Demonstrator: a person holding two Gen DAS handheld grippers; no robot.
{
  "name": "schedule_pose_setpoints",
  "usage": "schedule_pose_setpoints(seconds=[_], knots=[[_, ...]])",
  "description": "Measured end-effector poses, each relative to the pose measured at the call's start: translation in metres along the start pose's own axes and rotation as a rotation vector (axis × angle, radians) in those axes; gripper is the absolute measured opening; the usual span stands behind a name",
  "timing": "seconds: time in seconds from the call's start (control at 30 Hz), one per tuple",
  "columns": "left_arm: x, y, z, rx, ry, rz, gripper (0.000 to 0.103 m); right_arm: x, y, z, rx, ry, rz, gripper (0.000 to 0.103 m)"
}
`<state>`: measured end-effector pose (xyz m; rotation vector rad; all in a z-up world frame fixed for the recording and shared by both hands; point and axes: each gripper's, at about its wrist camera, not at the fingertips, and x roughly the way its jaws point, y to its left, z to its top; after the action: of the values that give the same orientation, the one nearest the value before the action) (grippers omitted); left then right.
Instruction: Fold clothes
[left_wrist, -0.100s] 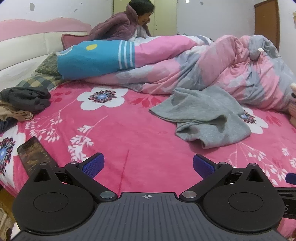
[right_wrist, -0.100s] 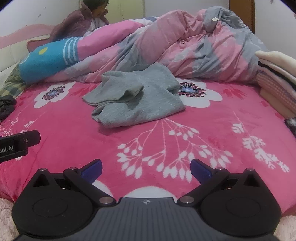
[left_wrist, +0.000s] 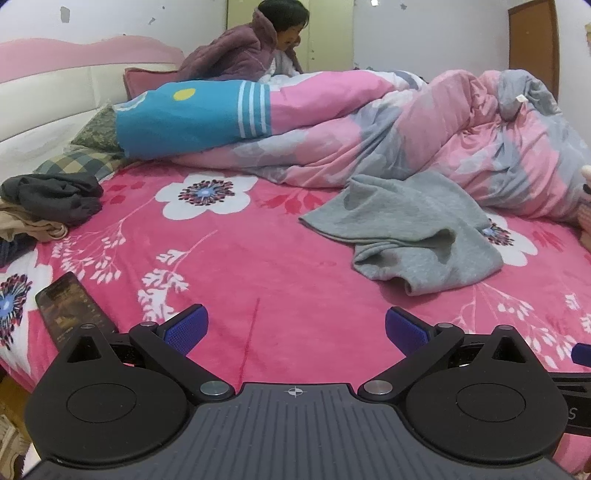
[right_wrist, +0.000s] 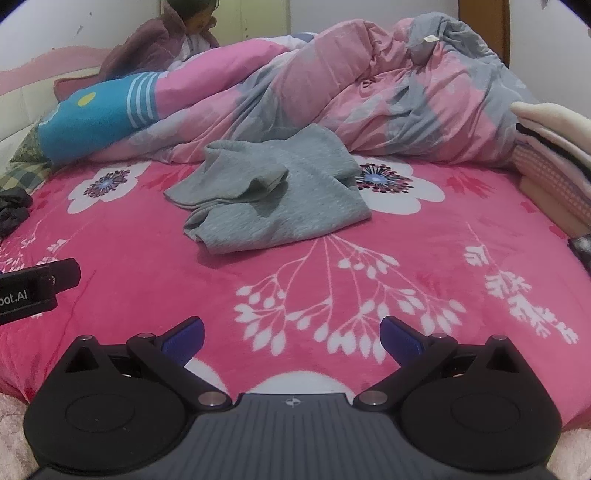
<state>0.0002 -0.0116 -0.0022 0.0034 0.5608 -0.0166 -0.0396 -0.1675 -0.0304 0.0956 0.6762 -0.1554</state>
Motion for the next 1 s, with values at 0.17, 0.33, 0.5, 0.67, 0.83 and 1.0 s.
schedule_pose_setpoints(seconds=[0.17,0.33,0.5,0.67,0.83,1.0], knots=[[0.002,0.015,0.003,-0.015,-0.011,-0.020,0.103,0.001,0.000,0.000,0.001,0.003,-0.010,0.103],[0.003,0.020,0.002,-0.029,-0.010,0.013,0.103,0.002,0.000,0.000,0.003,0.006,-0.020,0.103],[0.007,0.021,-0.002,-0.008,0.024,0.026,0.103,0.004,0.004,0.001,0.018,0.010,-0.025,0.103],[0.006,0.027,-0.004,-0.036,0.014,0.017,0.103,0.004,0.004,0.002,0.021,0.009,-0.033,0.103],[0.008,0.023,-0.004,-0.042,0.030,0.023,0.103,0.005,0.004,0.003,0.029,0.013,-0.038,0.103],[0.010,0.024,-0.006,-0.043,0.038,0.018,0.103,0.006,0.007,0.003,0.023,0.014,-0.042,0.103]])
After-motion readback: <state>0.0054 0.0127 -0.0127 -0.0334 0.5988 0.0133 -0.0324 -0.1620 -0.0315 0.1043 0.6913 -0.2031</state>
